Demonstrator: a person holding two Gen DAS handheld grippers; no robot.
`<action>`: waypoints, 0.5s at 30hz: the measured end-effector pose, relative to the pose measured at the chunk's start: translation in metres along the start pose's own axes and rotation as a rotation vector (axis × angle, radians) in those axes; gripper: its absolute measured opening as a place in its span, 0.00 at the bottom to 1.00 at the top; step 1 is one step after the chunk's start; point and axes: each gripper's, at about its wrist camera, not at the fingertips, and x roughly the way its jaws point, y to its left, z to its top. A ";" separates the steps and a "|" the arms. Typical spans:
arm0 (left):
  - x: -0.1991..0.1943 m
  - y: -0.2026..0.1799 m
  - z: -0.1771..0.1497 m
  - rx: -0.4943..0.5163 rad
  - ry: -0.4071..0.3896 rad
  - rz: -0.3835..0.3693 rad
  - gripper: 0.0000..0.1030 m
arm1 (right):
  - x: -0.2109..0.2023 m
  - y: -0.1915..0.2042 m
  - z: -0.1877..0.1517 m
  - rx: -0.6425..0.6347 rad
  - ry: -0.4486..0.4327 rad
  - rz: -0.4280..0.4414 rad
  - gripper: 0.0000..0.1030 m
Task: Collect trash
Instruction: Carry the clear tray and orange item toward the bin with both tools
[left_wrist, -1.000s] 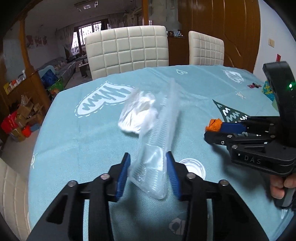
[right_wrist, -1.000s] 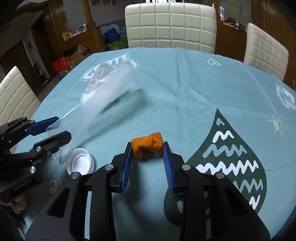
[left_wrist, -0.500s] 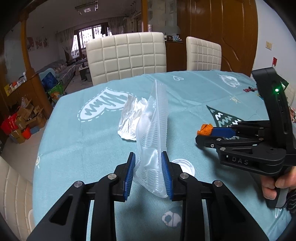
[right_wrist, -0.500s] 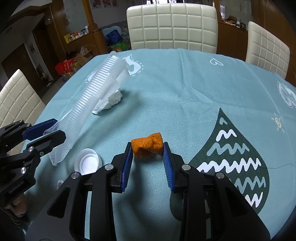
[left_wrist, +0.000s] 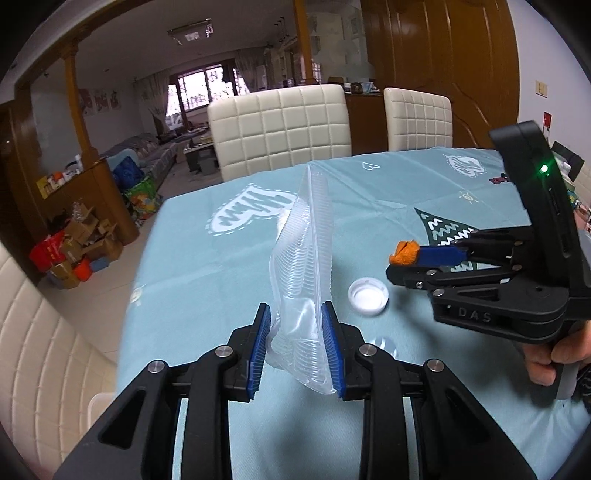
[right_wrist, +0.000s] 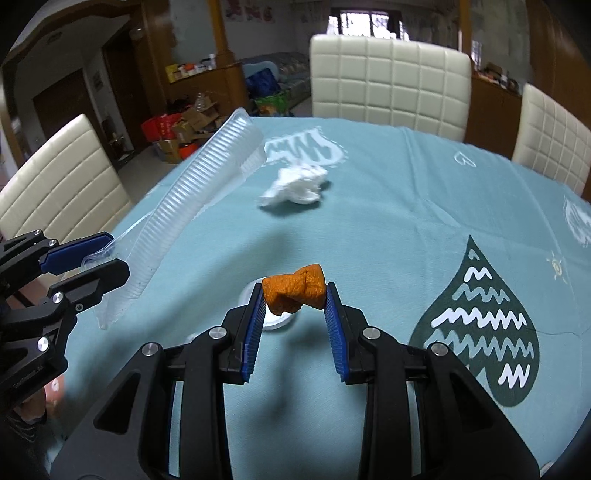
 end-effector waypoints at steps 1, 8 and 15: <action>-0.006 0.001 -0.003 0.000 -0.004 0.011 0.27 | -0.006 0.006 -0.001 -0.011 -0.007 0.002 0.33; -0.045 0.006 -0.018 -0.002 -0.047 0.070 0.27 | -0.038 0.035 -0.006 -0.069 -0.052 0.007 0.33; -0.080 0.018 -0.034 -0.026 -0.094 0.111 0.27 | -0.070 0.067 -0.009 -0.136 -0.097 -0.007 0.33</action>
